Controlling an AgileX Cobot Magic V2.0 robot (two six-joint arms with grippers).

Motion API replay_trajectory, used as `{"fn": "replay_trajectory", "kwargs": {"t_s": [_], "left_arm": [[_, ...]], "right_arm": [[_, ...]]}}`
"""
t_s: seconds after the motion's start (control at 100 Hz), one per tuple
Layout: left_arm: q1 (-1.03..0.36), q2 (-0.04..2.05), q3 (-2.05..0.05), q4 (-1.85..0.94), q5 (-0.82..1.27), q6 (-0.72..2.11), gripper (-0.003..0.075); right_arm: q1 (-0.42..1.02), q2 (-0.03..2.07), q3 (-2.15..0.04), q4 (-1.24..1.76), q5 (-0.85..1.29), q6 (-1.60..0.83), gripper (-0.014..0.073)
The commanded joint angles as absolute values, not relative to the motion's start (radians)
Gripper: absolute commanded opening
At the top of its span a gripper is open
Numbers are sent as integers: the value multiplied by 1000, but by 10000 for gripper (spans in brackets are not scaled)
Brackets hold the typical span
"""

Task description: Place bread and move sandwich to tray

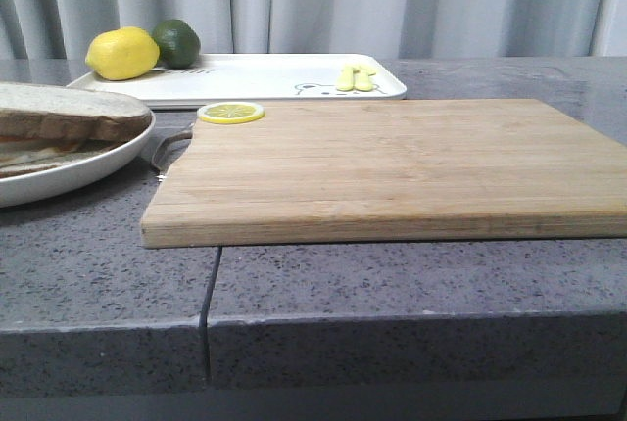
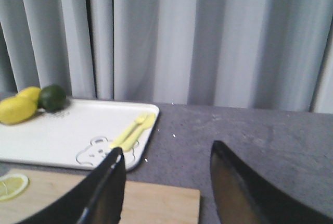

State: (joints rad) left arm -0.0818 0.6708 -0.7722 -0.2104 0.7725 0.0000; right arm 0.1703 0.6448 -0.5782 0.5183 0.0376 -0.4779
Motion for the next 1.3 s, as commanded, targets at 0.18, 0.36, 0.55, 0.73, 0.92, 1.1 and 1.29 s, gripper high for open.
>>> {"fn": "replay_trajectory", "kwargs": {"t_s": [0.18, 0.36, 0.55, 0.73, 0.92, 1.1, 1.29], "left_arm": [[-87, 675, -807, -229, 713, 0, 386], [-87, 675, -807, -229, 713, 0, 386], [-87, 675, -807, -229, 713, 0, 386], [-87, 675, -807, -229, 713, 0, 386], [-87, 675, -807, -229, 713, 0, 386], [-87, 675, -807, -229, 713, 0, 386], [-87, 675, -807, -229, 713, 0, 387]], "right_arm": [[55, 582, -603, 18, 207, -45, 390], [54, 493, -603, -125, 239, 65, 388], [54, 441, -604, -137, 260, 67, 385], [54, 441, -604, -137, 265, 67, 385], [54, 441, -604, -137, 265, 67, 385], [54, 441, -604, -137, 264, 67, 385], [54, 441, -604, -137, 264, 67, 385]]}}
